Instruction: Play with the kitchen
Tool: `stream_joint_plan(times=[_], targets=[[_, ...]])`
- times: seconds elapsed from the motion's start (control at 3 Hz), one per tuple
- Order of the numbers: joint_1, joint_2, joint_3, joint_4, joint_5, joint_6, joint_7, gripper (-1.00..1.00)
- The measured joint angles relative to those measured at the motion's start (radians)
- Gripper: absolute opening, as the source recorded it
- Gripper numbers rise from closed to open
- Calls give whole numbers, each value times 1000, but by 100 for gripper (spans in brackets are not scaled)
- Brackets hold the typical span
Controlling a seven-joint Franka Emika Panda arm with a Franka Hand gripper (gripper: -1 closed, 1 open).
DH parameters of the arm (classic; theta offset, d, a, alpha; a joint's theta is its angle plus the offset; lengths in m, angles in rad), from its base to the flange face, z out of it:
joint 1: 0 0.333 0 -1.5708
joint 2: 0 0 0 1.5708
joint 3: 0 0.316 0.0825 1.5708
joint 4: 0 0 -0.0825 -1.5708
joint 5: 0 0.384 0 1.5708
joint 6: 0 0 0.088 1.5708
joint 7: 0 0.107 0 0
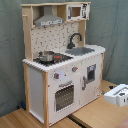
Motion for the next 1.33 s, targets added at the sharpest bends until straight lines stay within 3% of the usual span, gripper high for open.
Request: stream_joint_plan(times=[0.67, 1.0, 1.33], targets=[[-10, -8, -45, 165, 2, -98, 36, 100], [-89, -7, -78, 176, -10, -111, 85, 100], [-94, -16, -152, 108, -28, -100, 106, 100]])
